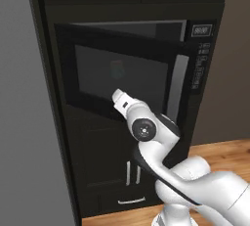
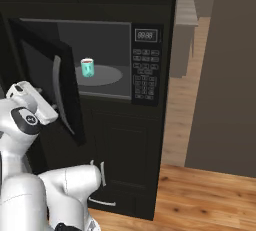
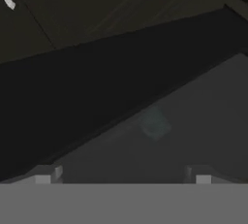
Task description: Place the microwavable item in the microwave. Then, close the microwave door and press the start button.
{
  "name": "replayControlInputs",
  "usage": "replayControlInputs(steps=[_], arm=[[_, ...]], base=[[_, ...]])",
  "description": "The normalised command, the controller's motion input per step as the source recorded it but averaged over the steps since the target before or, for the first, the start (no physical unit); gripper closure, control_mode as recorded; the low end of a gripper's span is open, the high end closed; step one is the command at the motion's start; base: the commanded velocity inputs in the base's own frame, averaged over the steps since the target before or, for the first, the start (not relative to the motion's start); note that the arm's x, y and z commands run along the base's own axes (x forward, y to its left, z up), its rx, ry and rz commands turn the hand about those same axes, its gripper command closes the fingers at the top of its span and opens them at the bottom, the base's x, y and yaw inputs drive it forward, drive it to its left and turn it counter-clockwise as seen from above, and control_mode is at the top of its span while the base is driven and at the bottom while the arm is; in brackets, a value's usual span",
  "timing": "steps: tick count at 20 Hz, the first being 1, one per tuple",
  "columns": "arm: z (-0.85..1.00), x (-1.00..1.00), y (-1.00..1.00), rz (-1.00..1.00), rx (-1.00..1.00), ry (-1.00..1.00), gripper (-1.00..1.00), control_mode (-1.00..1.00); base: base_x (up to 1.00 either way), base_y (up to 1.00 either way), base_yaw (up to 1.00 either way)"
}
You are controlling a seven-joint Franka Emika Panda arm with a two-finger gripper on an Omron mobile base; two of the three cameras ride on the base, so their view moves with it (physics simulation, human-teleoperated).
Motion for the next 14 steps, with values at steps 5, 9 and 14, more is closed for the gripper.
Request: replayControlInputs(steps=[5,9,14], arm=[[0.15,1.00,0.00,0.00,0.08,0.02,-1.00,-1.00],[0.14,0.99,0.00,0.00,0.09,0.04,-1.00,-1.00],[0.06,0.74,-0.03,0.00,0.08,0.01,-1.00,-1.00]], base=[[0.00,0.00,0.00],[0.00,0.00,0.00],[0.00,0.00,0.00]])
